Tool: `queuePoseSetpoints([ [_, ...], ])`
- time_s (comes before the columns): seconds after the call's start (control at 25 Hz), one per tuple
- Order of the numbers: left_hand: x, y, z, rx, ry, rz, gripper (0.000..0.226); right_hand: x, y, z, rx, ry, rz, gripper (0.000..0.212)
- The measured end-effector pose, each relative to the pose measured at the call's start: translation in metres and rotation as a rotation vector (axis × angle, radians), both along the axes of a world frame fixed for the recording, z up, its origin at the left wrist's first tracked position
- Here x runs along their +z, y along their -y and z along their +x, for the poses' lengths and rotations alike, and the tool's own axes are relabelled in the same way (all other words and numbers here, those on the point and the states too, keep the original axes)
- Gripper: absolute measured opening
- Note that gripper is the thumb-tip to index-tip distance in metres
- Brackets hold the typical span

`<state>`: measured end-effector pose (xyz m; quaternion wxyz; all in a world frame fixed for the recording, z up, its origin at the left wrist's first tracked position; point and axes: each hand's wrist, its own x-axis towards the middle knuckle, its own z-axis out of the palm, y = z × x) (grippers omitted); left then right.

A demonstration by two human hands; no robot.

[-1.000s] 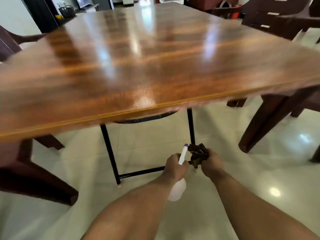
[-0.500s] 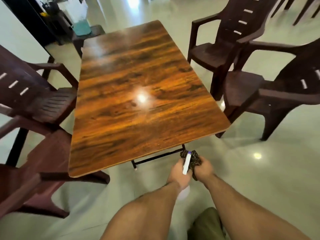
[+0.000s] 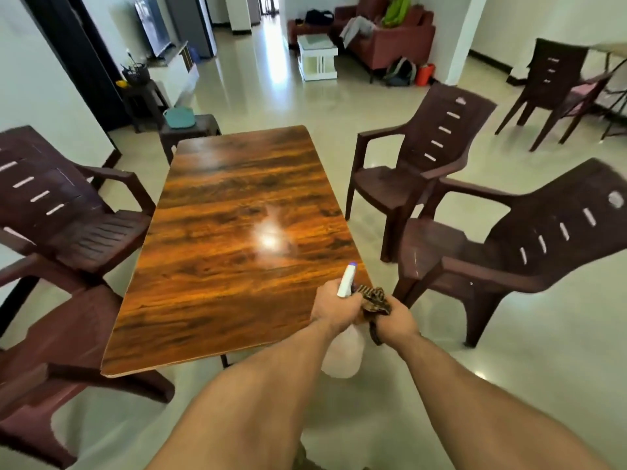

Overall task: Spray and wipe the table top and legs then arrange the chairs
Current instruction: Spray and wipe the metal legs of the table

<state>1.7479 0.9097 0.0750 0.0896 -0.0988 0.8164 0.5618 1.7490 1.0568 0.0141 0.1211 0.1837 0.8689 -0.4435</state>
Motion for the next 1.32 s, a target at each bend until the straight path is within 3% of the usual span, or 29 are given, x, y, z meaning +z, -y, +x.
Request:
queuePoseSetpoints([
  [0.2,0.021,-0.003,-0.072,0.207,-0.111,-0.027,0.004,0.040,-0.006,-0.053,0.081,-0.032,-0.002,0.035],
  [0.32,0.025,-0.002,-0.134,0.333,-0.167,-0.037,0.016,0.015,-0.007,-0.110,0.252,-0.073,0.135,0.054],
  [0.44,0.015,0.001,-0.199,0.444,-0.206,-0.008,0.004,-0.009,-0.001,-0.169,0.528,-0.055,0.292,0.077],
  [0.56,-0.002,0.006,-0.249,0.516,-0.151,-0.028,0.005,-0.036,-0.002,-0.215,1.016,0.106,0.499,0.069],
  [0.68,-0.021,0.018,-0.279,0.556,-0.069,-0.034,0.007,-0.059,-0.004,-0.240,1.255,0.097,0.628,0.068],
  [0.96,-0.012,0.065,-0.281,0.889,-0.047,0.125,0.012,-0.028,0.012,-0.339,1.432,0.125,0.778,0.072],
  [1.16,-0.013,0.079,-0.305,1.048,-0.133,0.062,0.007,-0.023,0.038,-0.405,1.572,0.055,0.815,0.067],
  [1.32,-0.014,0.081,-0.340,1.099,-0.171,0.022,0.034,-0.032,0.069,-0.477,1.644,-0.051,0.810,0.064],
])
